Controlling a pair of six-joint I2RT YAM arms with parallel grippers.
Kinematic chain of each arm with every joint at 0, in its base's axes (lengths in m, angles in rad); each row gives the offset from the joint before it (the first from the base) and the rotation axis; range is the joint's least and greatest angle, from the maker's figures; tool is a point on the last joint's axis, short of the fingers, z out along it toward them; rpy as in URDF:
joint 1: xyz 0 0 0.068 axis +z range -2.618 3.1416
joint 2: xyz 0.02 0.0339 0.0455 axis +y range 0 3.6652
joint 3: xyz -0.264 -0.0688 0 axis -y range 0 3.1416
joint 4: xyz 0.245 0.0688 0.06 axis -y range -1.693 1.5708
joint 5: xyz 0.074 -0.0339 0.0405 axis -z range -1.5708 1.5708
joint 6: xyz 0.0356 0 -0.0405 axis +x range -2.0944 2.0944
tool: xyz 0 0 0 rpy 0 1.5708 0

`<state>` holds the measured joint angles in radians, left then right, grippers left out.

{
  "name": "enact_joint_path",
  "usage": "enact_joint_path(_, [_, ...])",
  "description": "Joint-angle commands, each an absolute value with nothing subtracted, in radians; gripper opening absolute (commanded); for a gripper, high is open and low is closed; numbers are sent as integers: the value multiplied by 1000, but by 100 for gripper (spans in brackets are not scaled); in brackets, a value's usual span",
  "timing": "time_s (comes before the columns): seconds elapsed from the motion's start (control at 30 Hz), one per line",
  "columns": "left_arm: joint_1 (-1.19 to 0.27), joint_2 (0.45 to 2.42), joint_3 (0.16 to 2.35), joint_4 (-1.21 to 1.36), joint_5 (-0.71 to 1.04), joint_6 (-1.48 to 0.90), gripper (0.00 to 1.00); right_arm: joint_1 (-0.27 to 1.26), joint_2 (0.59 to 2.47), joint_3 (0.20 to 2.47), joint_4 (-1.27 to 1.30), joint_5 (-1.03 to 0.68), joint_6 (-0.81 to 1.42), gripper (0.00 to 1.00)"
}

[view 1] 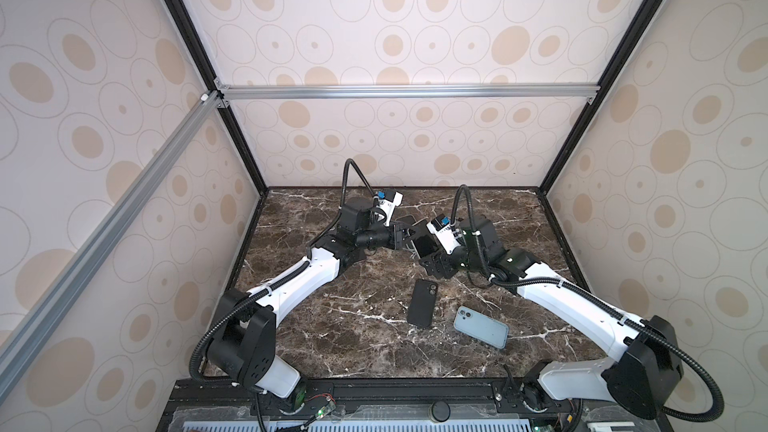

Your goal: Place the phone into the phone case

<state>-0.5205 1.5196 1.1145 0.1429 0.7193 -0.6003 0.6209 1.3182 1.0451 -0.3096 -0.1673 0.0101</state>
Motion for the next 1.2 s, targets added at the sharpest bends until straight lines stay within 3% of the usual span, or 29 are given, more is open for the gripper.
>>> enact_joint_path(0.0, [-514, 1525, 1109, 215, 792, -624, 0, 636, 1291, 1093, -270, -174, 0, 49])
enact_joint_path(0.1, [-514, 1512, 1101, 222, 776, -621, 0, 637, 1290, 1107, -257, -164, 10, 52])
enact_joint_path(0.33, [-495, 1414, 1028, 350, 700, -641, 0, 638, 1282, 1149, -262, -160, 48, 77])
enact_joint_path(0.8, [-422, 1240, 895, 626, 649, -737, 0, 637, 1233, 1192, -189, -237, 133, 91])
enact_joint_path(1.17, [-382, 1200, 837, 764, 637, -800, 0, 637, 1155, 1194, -60, -269, 203, 94])
